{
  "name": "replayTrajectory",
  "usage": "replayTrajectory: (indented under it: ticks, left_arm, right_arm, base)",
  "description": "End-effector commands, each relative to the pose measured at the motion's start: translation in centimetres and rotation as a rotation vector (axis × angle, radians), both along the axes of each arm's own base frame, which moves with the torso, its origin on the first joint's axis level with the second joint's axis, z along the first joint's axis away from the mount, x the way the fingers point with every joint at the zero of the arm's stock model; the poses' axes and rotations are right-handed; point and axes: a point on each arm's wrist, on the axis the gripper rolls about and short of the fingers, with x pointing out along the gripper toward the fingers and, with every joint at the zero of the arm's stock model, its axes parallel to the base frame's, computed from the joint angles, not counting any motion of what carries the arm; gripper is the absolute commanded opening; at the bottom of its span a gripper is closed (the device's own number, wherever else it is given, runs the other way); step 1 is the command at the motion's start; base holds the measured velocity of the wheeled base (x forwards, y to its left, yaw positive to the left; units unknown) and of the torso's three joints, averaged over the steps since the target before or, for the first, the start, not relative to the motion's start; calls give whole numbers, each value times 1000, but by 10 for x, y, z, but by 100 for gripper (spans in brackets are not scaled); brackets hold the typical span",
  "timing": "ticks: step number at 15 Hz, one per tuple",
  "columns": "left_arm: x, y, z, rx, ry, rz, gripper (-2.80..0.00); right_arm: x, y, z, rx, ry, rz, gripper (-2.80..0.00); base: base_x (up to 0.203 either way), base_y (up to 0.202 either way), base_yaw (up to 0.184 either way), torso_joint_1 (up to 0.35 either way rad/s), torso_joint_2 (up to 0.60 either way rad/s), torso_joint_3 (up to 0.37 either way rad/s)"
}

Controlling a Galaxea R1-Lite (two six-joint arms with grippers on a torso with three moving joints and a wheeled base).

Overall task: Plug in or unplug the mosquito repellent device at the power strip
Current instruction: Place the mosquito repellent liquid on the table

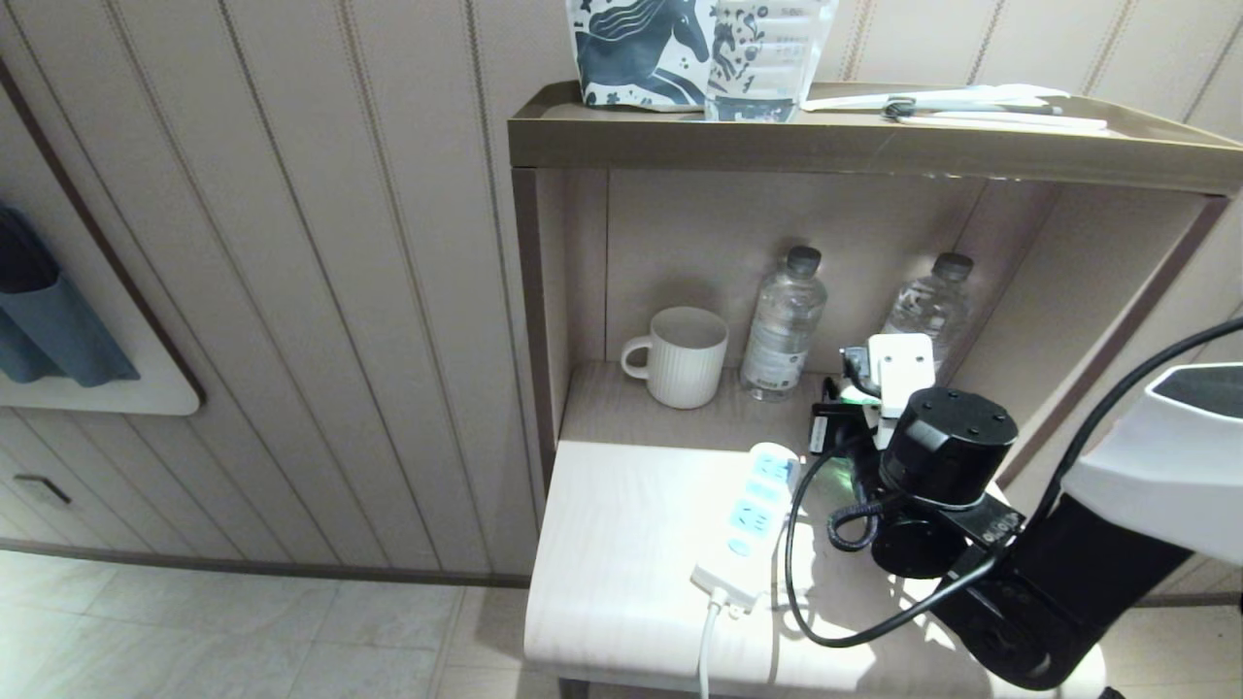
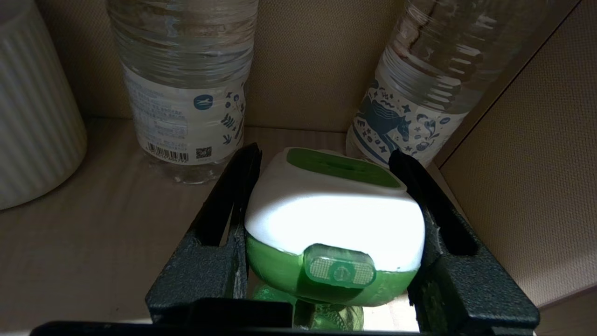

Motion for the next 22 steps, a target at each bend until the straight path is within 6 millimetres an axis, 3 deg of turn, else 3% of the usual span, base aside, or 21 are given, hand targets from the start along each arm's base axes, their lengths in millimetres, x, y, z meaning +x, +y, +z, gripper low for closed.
replayTrajectory:
  ticks: [1,18,19,22]
  left_arm:
    - [0,0,0,-1,3,1,-280]
    - [0,0,0,-1,2,1,-280]
    - [0,0,0,-1,3,1,-280]
    - [0,0,0,-1,3,1,-280]
  right_arm:
    - [7,2,-1,-1,-31,-10,-280]
    - [14,9,-14,-35,1,-7,-280]
    - [14,9,-14,-34,0,-7,-1]
    - [14,10,-14,-34,0,-5,0]
  base:
    - [0,0,0,0,0,0]
    - [0,0,0,0,0,0]
    - [0,0,0,0,0,0]
    - [0,0,0,0,0,0]
